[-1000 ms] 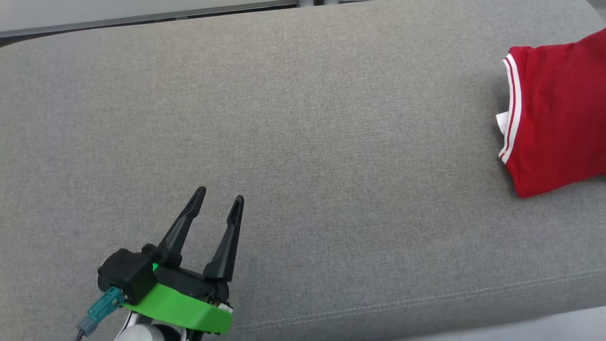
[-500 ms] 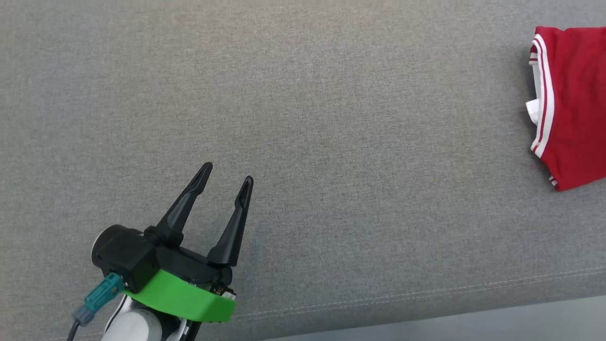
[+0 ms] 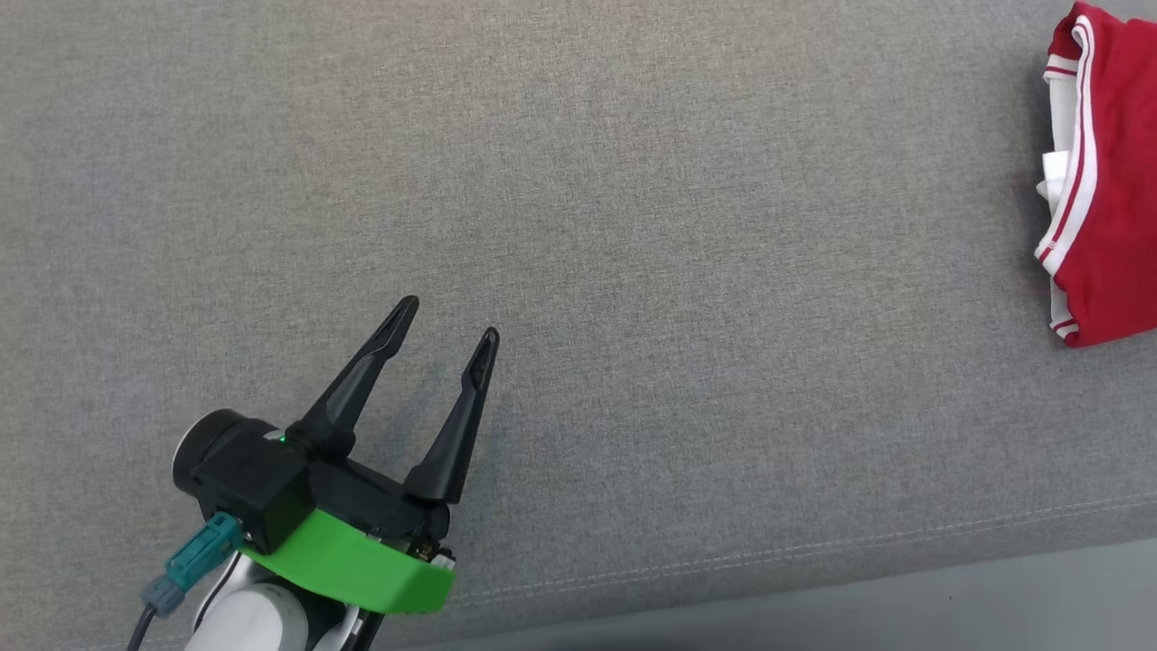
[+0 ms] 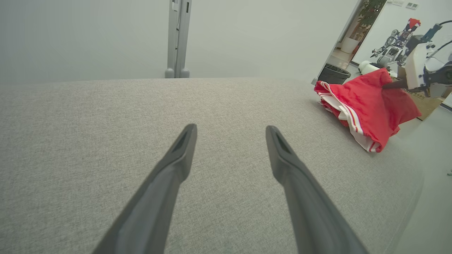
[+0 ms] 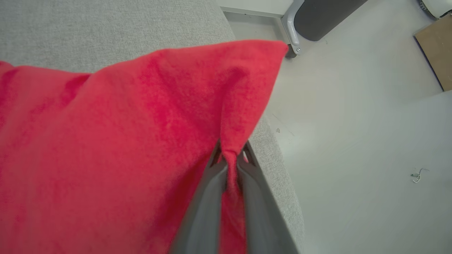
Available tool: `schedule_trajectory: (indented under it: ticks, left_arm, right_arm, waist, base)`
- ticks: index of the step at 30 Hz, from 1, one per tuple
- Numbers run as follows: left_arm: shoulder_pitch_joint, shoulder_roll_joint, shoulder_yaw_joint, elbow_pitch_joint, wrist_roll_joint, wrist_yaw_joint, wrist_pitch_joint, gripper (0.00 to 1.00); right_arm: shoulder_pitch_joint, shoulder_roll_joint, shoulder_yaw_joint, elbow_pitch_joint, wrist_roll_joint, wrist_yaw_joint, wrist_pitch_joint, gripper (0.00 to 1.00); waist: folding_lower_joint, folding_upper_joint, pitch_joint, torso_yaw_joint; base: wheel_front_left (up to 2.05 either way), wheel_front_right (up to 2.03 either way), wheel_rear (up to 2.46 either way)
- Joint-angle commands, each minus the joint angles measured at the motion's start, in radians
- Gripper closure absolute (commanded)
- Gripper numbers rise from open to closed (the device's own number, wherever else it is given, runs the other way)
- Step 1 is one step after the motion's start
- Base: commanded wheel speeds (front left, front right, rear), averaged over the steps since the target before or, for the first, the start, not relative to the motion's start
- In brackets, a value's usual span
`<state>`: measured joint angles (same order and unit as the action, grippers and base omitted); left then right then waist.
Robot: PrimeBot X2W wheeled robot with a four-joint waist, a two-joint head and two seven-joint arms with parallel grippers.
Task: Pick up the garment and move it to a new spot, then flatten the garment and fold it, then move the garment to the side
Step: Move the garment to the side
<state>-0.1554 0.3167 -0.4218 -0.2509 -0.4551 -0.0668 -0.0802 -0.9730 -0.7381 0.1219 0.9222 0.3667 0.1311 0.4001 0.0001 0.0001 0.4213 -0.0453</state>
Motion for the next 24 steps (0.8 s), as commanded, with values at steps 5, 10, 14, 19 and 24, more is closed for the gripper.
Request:
schedule_trajectory:
  ticks: [5, 10, 14, 19, 24]
  left_arm:
    - [-0.018, 0.012, -0.004, -0.017, 0.009, 0.009, 0.012, 0.00]
    - [-0.009, 0.023, 0.001, -0.025, 0.007, 0.017, 0.018, 0.00]
    - [-0.007, 0.024, -0.002, -0.025, 0.006, 0.020, 0.020, 0.00]
    - [0.001, 0.023, 0.000, -0.018, -0.001, 0.024, 0.010, 0.00]
    - [-0.005, 0.010, 0.004, 0.005, -0.018, 0.023, -0.002, 0.00]
  right_arm:
    - [-0.012, 0.022, -0.023, 0.043, -0.061, -0.001, -0.064, 0.16]
    - [-0.007, 0.042, -0.036, 0.068, -0.071, -0.001, -0.100, 0.00]
    - [0.011, 0.030, -0.042, 0.087, -0.084, -0.001, -0.134, 0.00]
    - [0.015, 0.037, -0.061, 0.093, -0.080, -0.001, -0.184, 0.00]
    - [-0.015, 0.067, -0.035, 0.056, -0.052, -0.001, -0.209, 0.00]
  waist:
    - [-0.0001, -0.0001, 0.012, -0.006]
    - [-0.0001, -0.0001, 0.012, -0.019]
    - [-0.0001, -0.0001, 0.008, -0.027]
    - [-0.0001, -0.0001, -0.004, -0.045]
    - [-0.0001, -0.0001, -0.040, -0.061]
  base:
    - [0.00, 0.00, 0.00]
    - [0.00, 0.00, 0.00]
    - [0.00, 0.00, 0.00]
    - [0.00, 0.00, 0.00]
    - [0.00, 0.00, 0.00]
